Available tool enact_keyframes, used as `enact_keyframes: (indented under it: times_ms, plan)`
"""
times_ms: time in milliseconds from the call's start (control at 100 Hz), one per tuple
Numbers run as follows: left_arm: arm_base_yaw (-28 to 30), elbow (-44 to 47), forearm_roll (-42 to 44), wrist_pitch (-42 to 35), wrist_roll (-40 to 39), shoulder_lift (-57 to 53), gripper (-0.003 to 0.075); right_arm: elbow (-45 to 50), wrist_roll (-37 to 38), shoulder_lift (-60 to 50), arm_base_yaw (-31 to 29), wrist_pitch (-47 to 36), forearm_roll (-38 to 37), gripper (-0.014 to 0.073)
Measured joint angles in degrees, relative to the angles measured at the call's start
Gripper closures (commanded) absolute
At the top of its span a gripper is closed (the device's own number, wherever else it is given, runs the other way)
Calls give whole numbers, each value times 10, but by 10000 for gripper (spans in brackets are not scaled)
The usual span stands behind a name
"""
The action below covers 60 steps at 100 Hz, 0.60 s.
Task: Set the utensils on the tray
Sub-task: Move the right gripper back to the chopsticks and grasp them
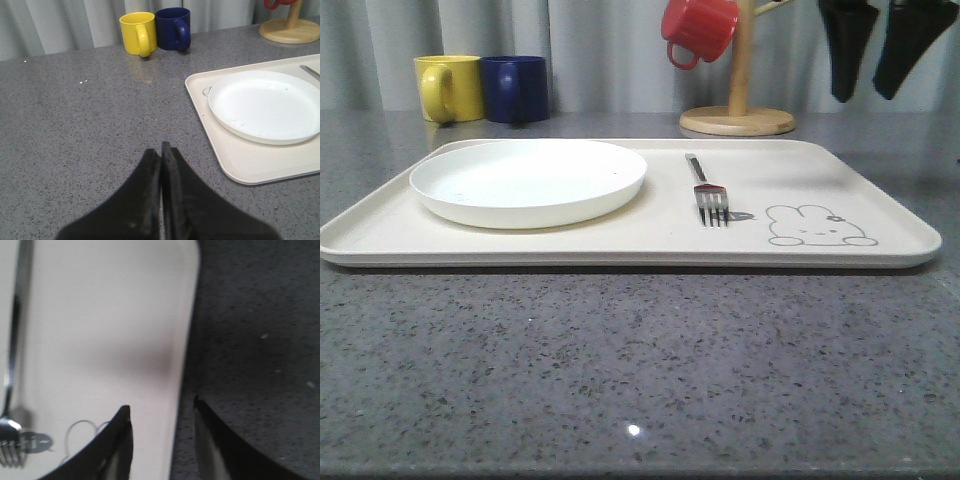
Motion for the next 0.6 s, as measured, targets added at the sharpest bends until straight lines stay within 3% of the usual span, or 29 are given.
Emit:
enact_keyframes:
  times_ms: [350, 600]
  plan:
    - [0, 0, 0, 0, 0, 0, 739, 6, -79, 0, -142, 1, 2, 286]
    - [0, 0, 0, 0, 0, 0, 739, 60, -122, 0, -199, 1, 18, 286]
